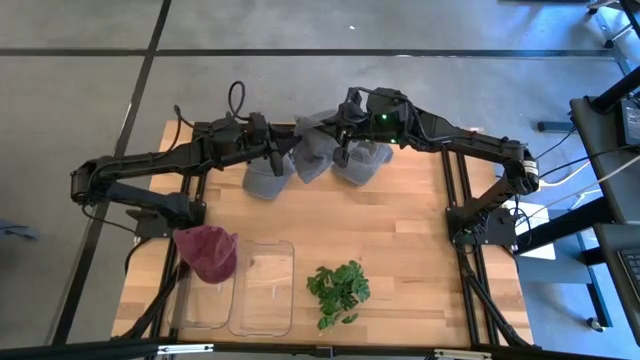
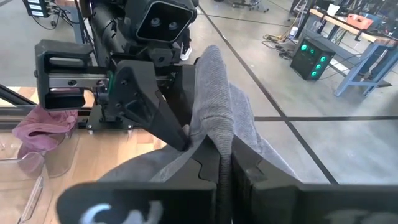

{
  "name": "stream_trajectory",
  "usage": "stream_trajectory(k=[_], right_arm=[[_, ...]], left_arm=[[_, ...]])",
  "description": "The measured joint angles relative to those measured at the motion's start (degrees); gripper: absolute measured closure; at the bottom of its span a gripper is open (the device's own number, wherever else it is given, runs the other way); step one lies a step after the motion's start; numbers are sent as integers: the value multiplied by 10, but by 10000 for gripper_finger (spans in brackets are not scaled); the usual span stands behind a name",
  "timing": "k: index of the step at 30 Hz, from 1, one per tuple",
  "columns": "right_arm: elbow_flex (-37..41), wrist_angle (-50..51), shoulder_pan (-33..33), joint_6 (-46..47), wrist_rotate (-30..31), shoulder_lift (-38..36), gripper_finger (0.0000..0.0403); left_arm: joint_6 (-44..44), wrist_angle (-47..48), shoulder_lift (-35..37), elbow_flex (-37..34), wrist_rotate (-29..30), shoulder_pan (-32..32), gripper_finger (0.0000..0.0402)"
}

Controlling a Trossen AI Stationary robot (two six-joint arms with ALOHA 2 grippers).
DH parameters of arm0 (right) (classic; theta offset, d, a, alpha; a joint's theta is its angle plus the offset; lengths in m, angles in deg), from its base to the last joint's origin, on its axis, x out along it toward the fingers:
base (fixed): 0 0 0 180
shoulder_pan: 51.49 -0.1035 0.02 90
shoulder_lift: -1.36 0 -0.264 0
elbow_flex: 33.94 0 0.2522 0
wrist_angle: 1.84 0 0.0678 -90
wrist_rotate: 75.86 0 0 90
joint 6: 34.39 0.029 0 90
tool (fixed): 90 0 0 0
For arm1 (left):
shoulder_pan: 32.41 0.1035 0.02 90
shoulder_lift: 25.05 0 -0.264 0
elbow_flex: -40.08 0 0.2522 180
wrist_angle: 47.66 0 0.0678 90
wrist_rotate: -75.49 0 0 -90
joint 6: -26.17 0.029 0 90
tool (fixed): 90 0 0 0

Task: Pick & Place hat
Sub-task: Put the gray cap into the right transparent bin

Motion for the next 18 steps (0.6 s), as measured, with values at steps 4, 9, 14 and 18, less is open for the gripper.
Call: stream_trajectory(k=[4, 9, 14, 18], right_arm=[[0, 0, 0, 0, 0, 0, 391], [0, 2, 0, -4, 0, 0, 390], [0, 16, 0, -18, -26, 0, 379], [0, 29, 0, -29, -56, 0, 349]], left_arm=[[0, -4, 0, 0, 0, 0, 365], [0, -4, 0, 0, -10, 0, 376], [-2, -3, 0, 0, -37, 0, 371], [-1, -3, 0, 0, -55, 0, 371]])
